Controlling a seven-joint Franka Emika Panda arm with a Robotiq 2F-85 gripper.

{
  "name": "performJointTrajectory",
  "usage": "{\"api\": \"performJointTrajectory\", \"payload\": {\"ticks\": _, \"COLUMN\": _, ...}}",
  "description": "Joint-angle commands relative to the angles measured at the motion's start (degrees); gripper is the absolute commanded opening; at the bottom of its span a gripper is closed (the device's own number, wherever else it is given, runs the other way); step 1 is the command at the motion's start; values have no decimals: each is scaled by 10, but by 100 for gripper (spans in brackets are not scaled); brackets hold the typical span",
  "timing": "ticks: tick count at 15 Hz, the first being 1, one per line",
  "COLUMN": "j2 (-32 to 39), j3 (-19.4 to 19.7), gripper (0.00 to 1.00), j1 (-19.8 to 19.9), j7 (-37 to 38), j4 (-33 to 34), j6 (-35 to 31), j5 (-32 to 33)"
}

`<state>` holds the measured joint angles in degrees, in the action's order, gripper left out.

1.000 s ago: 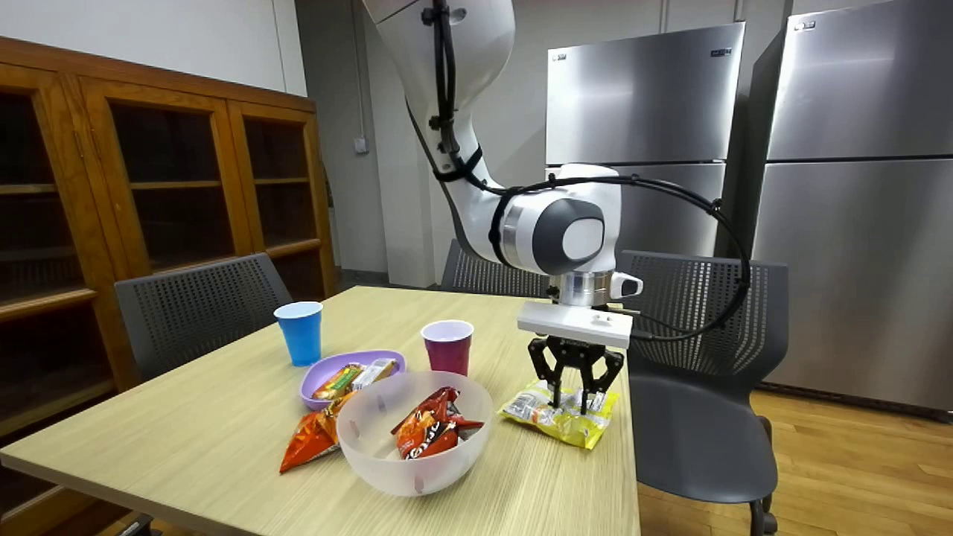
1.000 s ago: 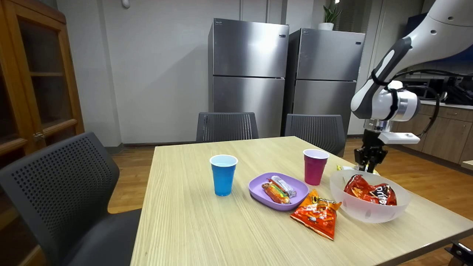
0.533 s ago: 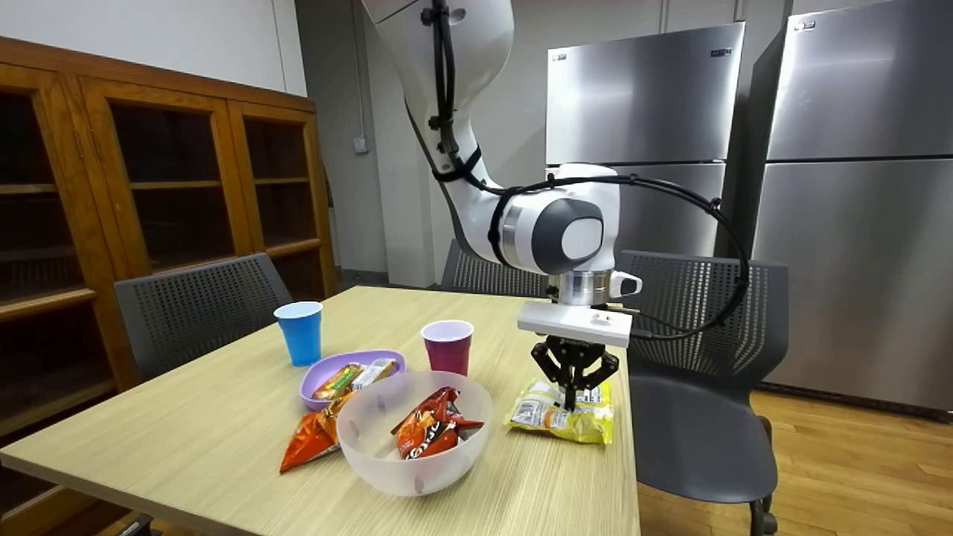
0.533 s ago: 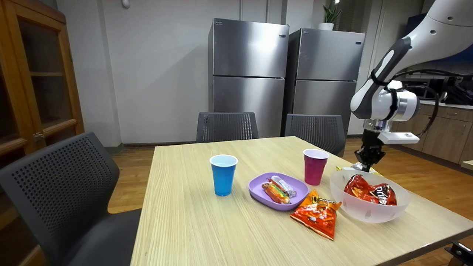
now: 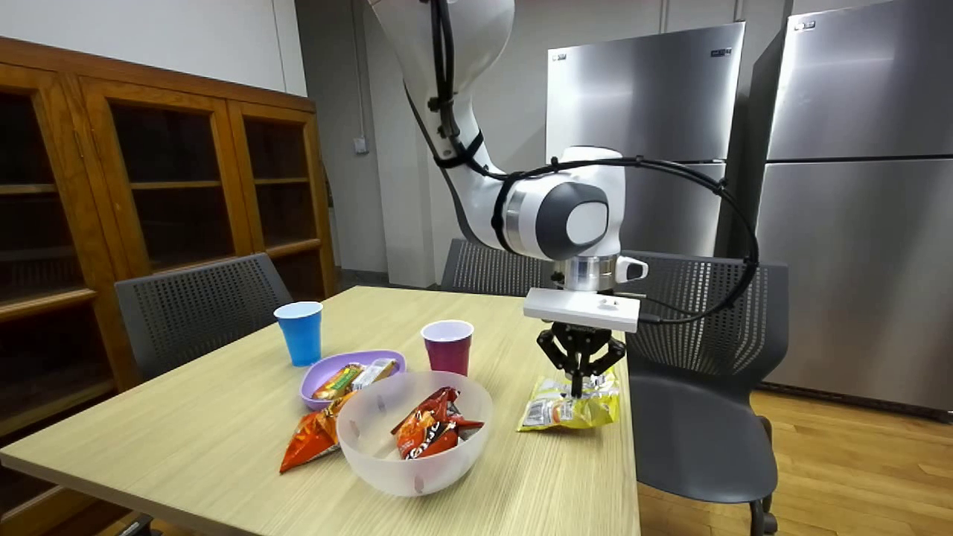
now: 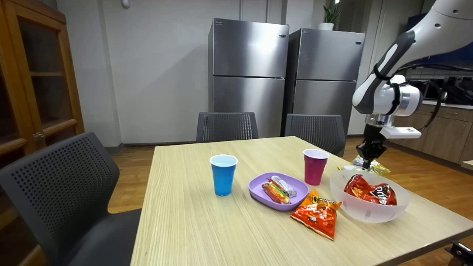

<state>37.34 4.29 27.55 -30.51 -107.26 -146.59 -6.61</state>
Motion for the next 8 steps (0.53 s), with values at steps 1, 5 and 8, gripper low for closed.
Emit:
{"api": "performJointTrajectory", "payload": {"ticks": 1, "j2": -58, "j3": -22, "gripper": 0, "j1": 30, "j7": -44, "j4": -33, "j6": 20, "j5": -7}}
{"api": "performJointTrajectory", "payload": {"ticks": 5, "j2": -98, "j3": -31, "gripper": 0, "j1": 48, "j7": -99, "j4": -57, "j6": 31, "j5": -31}}
{"api": "performJointTrajectory", "payload": {"ticks": 8, "j2": -128, "j3": -32, "gripper": 0, "j1": 53, "j7": -145, "j4": -79, "j6": 39, "j5": -54}}
